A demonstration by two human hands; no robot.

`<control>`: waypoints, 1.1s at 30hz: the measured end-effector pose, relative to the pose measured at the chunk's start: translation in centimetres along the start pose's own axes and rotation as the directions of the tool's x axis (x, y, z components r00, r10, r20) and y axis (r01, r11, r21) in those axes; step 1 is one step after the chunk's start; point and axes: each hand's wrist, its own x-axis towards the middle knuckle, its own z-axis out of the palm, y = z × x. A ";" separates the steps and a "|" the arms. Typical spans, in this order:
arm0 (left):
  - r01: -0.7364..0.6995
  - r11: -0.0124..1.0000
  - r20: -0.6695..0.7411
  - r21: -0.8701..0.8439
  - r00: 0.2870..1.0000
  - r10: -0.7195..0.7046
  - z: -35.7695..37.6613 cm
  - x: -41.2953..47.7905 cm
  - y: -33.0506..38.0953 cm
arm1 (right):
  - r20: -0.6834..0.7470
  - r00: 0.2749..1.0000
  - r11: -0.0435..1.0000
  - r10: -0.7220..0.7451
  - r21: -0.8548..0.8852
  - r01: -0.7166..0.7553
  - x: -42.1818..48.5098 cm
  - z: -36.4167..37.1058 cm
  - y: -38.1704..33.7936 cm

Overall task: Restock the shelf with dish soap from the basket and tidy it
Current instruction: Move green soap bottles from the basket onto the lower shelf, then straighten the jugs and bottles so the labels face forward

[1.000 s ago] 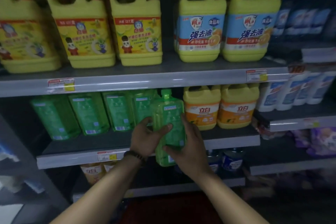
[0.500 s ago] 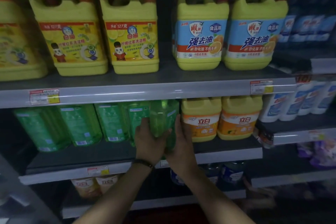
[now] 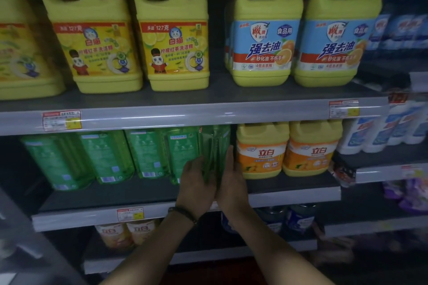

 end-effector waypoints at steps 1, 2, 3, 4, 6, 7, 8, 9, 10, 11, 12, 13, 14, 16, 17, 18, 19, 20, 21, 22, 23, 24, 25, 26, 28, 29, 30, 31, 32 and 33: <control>0.010 1.000 0.026 0.003 1.000 -0.010 -0.1 0.3 0.2 | 0.005 1.000 1.000 0.000 -0.015 0.000 0.5 0.0 0.0; 0.021 1.000 0.054 0.009 0.998 -0.021 -0.1 0.6 0.3 | 0.010 1.000 1.000 0.001 -0.024 -0.001 0.9 0.0 0.0; 0.022 1.000 0.079 0.016 0.997 -0.023 -0.1 0.8 0.4 | 0.027 1.000 1.000 0.000 -0.023 0.001 1.2 -0.1 0.1; 0.015 1.000 0.100 0.026 0.995 -0.017 -0.3 0.9 0.5 | 0.053 0.999 1.000 0.006 -0.013 -0.006 1.3 -0.4 0.0; -0.016 0.999 0.112 0.042 0.994 0.011 -0.6 1.1 0.4 | 0.118 0.992 0.999 0.037 0.012 -0.038 1.4 -1.0 0.2; -0.034 0.998 0.112 0.043 0.993 0.029 -1.0 1.2 0.3 | 0.155 0.987 0.998 0.052 0.024 -0.056 1.3 -1.3 0.3; -0.055 0.997 0.108 0.047 0.993 0.050 -1.3 1.1 0.3 | 0.186 0.981 0.997 0.060 0.030 -0.067 1.1 -1.8 0.4; -0.068 0.997 0.103 0.047 0.993 0.063 -1.9 0.9 0.4 | 0.200 0.979 0.998 0.044 0.031 -0.051 0.9 -2.3 0.6; -0.083 0.996 0.106 0.045 0.991 0.077 -2.4 0.7 0.4 | 0.199 0.980 0.999 0.014 0.030 -0.020 0.6 -2.9 0.6; -0.100 0.994 0.112 0.046 0.989 0.094 -3.0 0.4 0.6 | 0.179 0.983 0.999 -0.035 0.032 0.030 0.2 -3.9 0.5; -0.130 0.990 0.120 0.051 0.985 0.123 -3.6 0.2 0.8 | 0.141 0.987 0.997 -0.079 0.034 0.075 -0.2 -5.1 0.2; -0.169 0.984 0.127 0.056 0.979 0.160 -4.3 -0.1 1.4 | 0.089 0.988 0.992 -0.123 0.049 0.119 -0.6 -6.6 -0.1; -0.202 0.978 0.125 0.049 0.973 0.194 -5.1 -0.2 2.0 | 0.022 0.986 0.984 -0.168 0.062 0.166 -1.0 -8.2 -0.6; -0.262 0.965 0.117 -0.015 0.958 0.262 -6.9 -0.3 4.4 | -0.140 0.952 0.957 -0.274 0.056 0.284 -1.2 -11.7 -1.4; -0.295 0.954 0.103 -0.046 0.949 0.298 -8.0 -0.3 6.2 | -0.226 0.918 0.939 -0.327 0.028 0.342 -1.1 -13.7 -2.0; -0.341 0.937 0.093 -0.079 0.933 0.348 -8.9 -0.1 8.1 | -0.310 0.873 0.921 -0.376 -0.020 0.390 -0.8 -15.4 -2.6; -0.387 0.916 0.087 -0.103 0.914 0.396 -9.8 0.1 10.1 | -0.381 0.823 0.902 -0.422 -0.084 0.423 -0.2 -17.1 -3.2; -0.432 0.891 0.072 -0.138 0.893 0.444 -10.5 0.6 11.8 | -0.434 0.778 0.889 -0.454 -0.159 0.430 0.6 -18.7 -3.7; -0.469 0.869 0.046 -0.156 0.876 0.480 -11.1 1.3 13.5 | -0.470 0.745 0.881 -0.473 -0.232 0.413 1.7 -20.2 -4.1; -0.497 0.849 0.014 -0.178 0.861 0.508 -11.4 2.4 14.7 | -0.490 0.730 0.879 -0.476 -0.280 0.385 2.8 -21.4 -4.5; -0.514 0.836 -0.018 -0.190 0.853 0.521 -11.6 3.6 15.8 | -0.504 0.726 0.883 -0.469 -0.297 0.364 4.0 -22.5 -4.7; -0.538 0.821 -0.051 -0.192 0.841 0.539 -11.6 5.1 16.7 | -0.519 0.722 0.888 -0.458 -0.300 0.348 5.5 -23.5 -5.0; -0.558 0.814 -0.091 -0.160 0.829 0.551 -11.6 6.6 17.6 | -0.536 0.716 0.894 -0.446 -0.299 0.333 6.9 -24.3 -5.2; -0.573 0.806 -0.130 -0.147 0.819 0.558 -11.2 8.4 18.2 | -0.558 0.707 0.900 -0.435 -0.302 0.315 8.3 -24.8 -5.4; -0.579 0.807 -0.187 -0.117 0.811 0.554 -10.1 12.0 18.9 | -0.605 0.686 0.914 -0.404 -0.302 0.272 10.7 -24.8 -5.8; -0.554 0.827 -0.183 -0.095 0.826 0.533 -9.5 13.8 19.1 | -0.629 0.682 0.927 -0.373 -0.283 0.246 11.4 -24.4 -6.0; -0.536 0.838 -0.181 -0.098 0.838 0.515 -8.7 15.2 19.2 | -0.650 0.683 0.942 -0.335 -0.253 0.222 11.8 -23.8 -6.1; -0.515 0.851 -0.174 -0.101 0.851 0.495 -8.1 16.3 19.3 | -0.656 0.694 0.955 -0.297 -0.216 0.204 12.1 -23.1 -6.1; -0.515 0.852 -0.173 -0.094 0.851 0.495 -7.3 17.3 19.1 | -0.651 0.713 0.965 -0.261 -0.182 0.187 12.0 -22.5 -6.0; -0.519 0.850 -0.165 -0.093 0.850 0.501 -6.7 17.6 19.2 | -0.644 0.729 0.973 -0.232 -0.158 0.170 12.0 -22.1 -5.9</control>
